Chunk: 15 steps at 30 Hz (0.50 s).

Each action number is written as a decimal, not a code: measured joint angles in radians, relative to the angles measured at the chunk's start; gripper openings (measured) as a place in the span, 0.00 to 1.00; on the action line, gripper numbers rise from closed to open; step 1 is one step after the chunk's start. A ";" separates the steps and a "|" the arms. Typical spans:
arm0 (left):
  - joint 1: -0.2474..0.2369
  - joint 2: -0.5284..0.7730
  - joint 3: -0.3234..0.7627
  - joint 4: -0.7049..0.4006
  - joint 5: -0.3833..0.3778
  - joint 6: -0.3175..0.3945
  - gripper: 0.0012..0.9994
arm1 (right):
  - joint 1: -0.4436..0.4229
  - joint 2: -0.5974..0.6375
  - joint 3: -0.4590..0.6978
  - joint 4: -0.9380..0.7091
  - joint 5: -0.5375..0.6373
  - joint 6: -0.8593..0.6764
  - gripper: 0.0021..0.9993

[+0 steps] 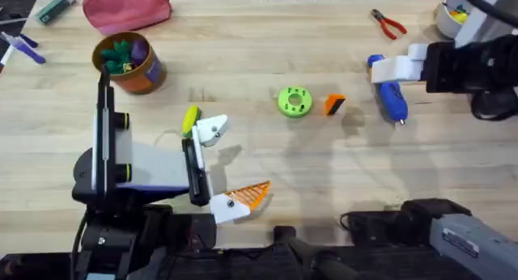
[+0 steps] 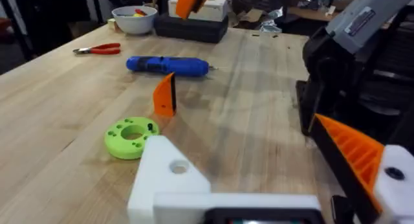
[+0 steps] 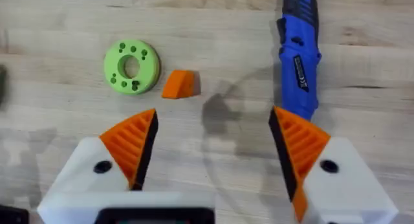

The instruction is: Pick up the gripper from the table and insert it into the empty holder that is missing its gripper. Then pick up a screw, insert it into the mounting hole, and use the screwdriver to tighten it. Finally, clean up the table by picking up the vegetable and placing it into the bucket.

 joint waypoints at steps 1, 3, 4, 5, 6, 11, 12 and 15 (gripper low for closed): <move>0.000 0.000 0.000 0.002 -0.008 -0.009 0.95 | 0.000 0.000 0.000 0.000 0.000 0.000 0.99; 0.000 0.000 0.000 0.007 -0.031 -0.022 0.95 | 0.000 0.000 0.000 0.000 0.000 0.000 0.99; 0.000 0.000 0.000 0.009 -0.043 -0.026 0.95 | 0.000 0.000 0.000 0.000 0.000 0.000 0.99; 0.000 0.000 0.000 0.012 -0.055 -0.028 0.95 | 0.000 0.000 0.000 0.000 0.000 0.000 0.99; 0.000 0.000 0.000 0.015 -0.070 -0.032 0.95 | 0.000 0.000 0.000 0.000 0.000 0.000 0.99; 0.000 0.000 0.000 0.028 -0.146 -0.043 0.95 | 0.000 0.000 0.000 0.000 0.000 0.000 0.99; 0.000 0.000 0.000 0.030 -0.161 -0.047 0.95 | 0.000 0.000 0.000 0.000 0.000 0.000 0.99; 0.000 0.000 0.000 0.035 -0.188 -0.054 0.95 | 0.000 0.000 0.000 0.000 0.000 0.000 0.99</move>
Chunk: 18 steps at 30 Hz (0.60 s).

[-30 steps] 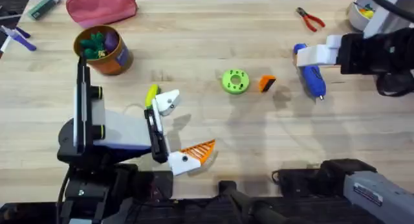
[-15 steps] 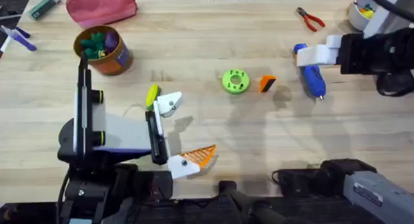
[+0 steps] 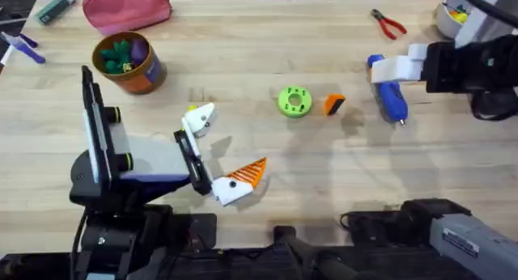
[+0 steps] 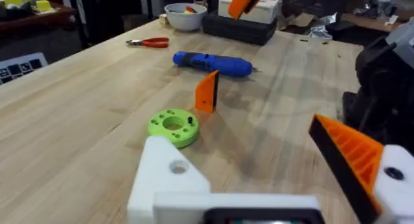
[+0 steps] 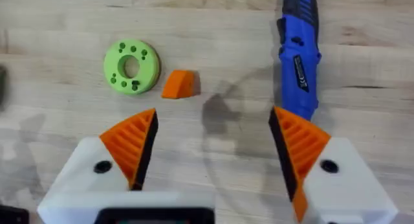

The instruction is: Pick up the gripper from the table and insert it into the empty holder that is missing its gripper. Then pick up a screw, insert it into the mounting hole, and use the screwdriver to tighten it. Finally, clean up the table by picking up the vegetable and placing it into the bucket.

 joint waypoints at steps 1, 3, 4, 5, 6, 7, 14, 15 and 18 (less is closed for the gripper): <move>0.000 0.000 0.000 0.000 -0.005 -0.001 0.95 | 0.000 0.000 0.000 0.000 0.000 0.000 0.99; 0.000 0.000 0.000 0.002 -0.014 -0.004 0.95 | 0.000 0.000 0.000 0.000 0.000 0.000 0.99; 0.000 0.000 0.000 0.002 -0.017 -0.005 0.95 | 0.000 0.000 0.000 0.000 0.000 0.000 0.99; 0.000 0.000 0.000 0.002 -0.018 -0.005 0.95 | 0.000 0.000 0.000 0.000 0.000 0.000 0.99; 0.000 0.000 0.000 0.002 -0.018 -0.005 0.95 | 0.000 0.000 0.000 0.000 0.000 0.000 0.99; 0.000 0.000 0.000 0.002 -0.018 -0.005 0.95 | 0.000 0.000 0.000 0.000 0.000 0.000 0.99; 0.000 0.000 0.000 0.002 -0.016 -0.008 0.95 | 0.000 0.000 0.000 0.000 0.000 0.000 0.99; 0.000 0.000 0.000 0.002 -0.016 -0.008 0.95 | 0.000 0.000 0.000 0.000 0.000 0.000 0.99; 0.000 0.000 0.000 0.001 -0.014 -0.008 0.95 | 0.000 0.000 0.000 0.000 0.000 0.000 0.99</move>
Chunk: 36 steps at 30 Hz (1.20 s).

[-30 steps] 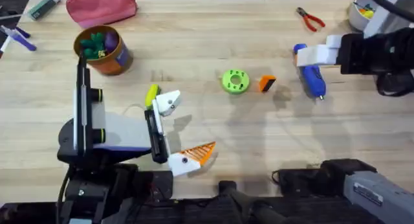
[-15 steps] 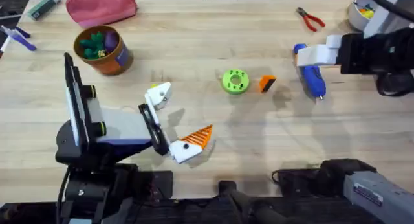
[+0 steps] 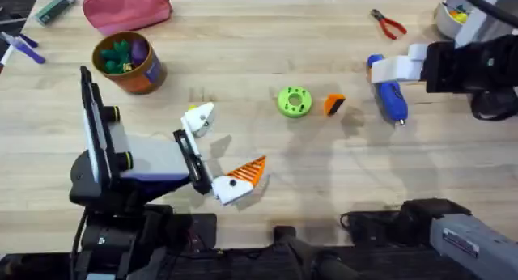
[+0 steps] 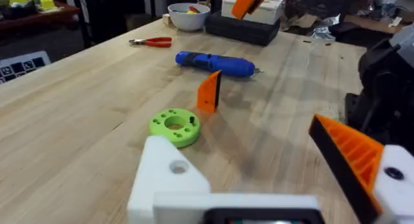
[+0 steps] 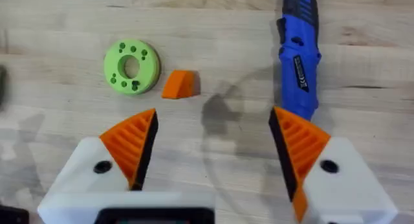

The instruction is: Pick up the gripper from the table and insert it into the empty holder that is missing its gripper. Then pick up a screw, insert it into the mounting hole, and use the screwdriver to tighten it. Finally, clean up the table by picking up the vegetable and placing it into the bucket.

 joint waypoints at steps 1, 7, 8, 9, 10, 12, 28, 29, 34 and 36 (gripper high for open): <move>0.000 0.000 0.000 -0.001 0.002 0.000 0.95 | 0.000 0.000 0.000 0.000 0.000 0.000 0.99; 0.000 0.000 0.000 -0.004 0.024 -0.001 0.95 | 0.000 0.000 0.000 0.000 0.000 0.000 0.99; 0.000 0.000 0.000 -0.004 0.025 -0.001 0.95 | 0.000 0.000 0.000 0.000 0.000 0.000 0.99; 0.000 0.000 0.000 -0.004 0.025 -0.003 0.95 | 0.000 0.000 0.000 0.000 0.000 0.000 0.99; 0.000 0.000 0.000 -0.004 0.025 -0.003 0.95 | 0.000 0.000 0.000 0.000 0.000 0.000 0.99; 0.000 0.000 0.000 -0.004 0.025 -0.003 0.95 | 0.000 0.000 0.000 0.000 0.000 0.000 0.99; 0.000 0.000 0.000 -0.005 0.028 -0.003 0.95 | 0.000 0.000 0.000 0.000 0.000 0.000 0.99; 0.000 0.000 0.000 -0.005 0.028 -0.003 0.95 | 0.000 0.000 0.000 0.000 0.000 0.000 0.99; 0.000 0.000 0.000 -0.005 0.028 -0.004 0.95 | 0.000 0.000 0.000 0.000 0.000 0.000 0.99; 0.000 0.000 0.000 -0.005 0.028 -0.003 0.95 | 0.000 0.000 0.000 0.000 0.000 0.000 0.99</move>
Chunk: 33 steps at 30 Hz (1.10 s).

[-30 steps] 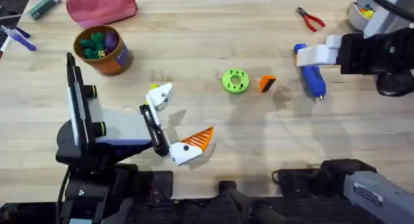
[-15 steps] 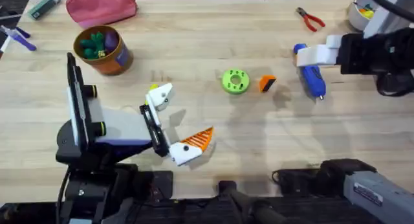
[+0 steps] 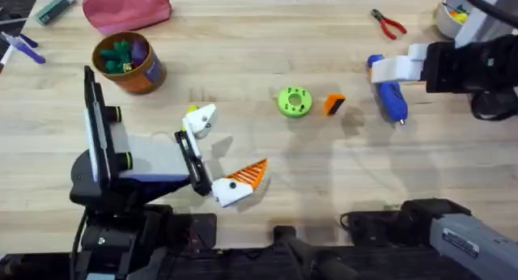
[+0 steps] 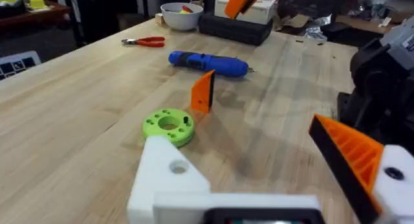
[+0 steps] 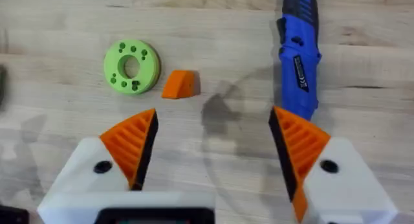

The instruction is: Pick up the gripper from the table and insert it into the empty holder that is missing its gripper. Then pick up a screw, insert it into the mounting hole, and use the screwdriver to tighten it. Finally, clean up the table by picking up the vegetable and placing it into the bucket.

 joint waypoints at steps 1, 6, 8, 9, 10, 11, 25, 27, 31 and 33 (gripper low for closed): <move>0.000 0.000 0.000 0.000 0.000 0.000 0.95 | 0.000 0.000 0.000 0.000 0.000 0.000 0.99; 0.000 0.000 0.000 0.000 0.000 0.000 0.95 | 0.000 0.000 0.000 0.000 -0.001 0.000 0.99; 0.000 0.000 0.000 0.000 0.000 0.000 0.95 | 0.000 0.000 0.000 0.000 -0.004 0.000 0.99; 0.000 0.000 0.000 0.000 0.000 0.000 0.95 | 0.000 0.000 0.000 0.000 -0.006 0.000 0.99; 0.000 0.000 0.000 0.000 0.000 0.000 0.95 | 0.000 0.000 0.000 0.000 -0.007 0.000 0.99; 0.000 0.000 0.000 0.000 0.000 0.000 0.95 | 0.000 0.000 0.000 0.000 -0.007 0.000 0.99; 0.000 0.000 0.000 0.000 0.000 0.000 0.95 | 0.086 0.000 0.000 -0.064 0.089 0.072 0.99; 0.000 0.000 0.000 0.000 0.000 0.000 0.95 | 0.149 0.005 0.007 -0.090 0.132 0.104 0.99; 0.000 0.000 0.000 0.000 0.000 0.000 0.95 | 0.257 0.061 0.055 -0.156 0.189 0.176 0.99; 0.000 0.000 0.000 0.000 0.000 0.000 0.95 | 0.301 0.102 0.082 -0.178 0.204 0.210 0.99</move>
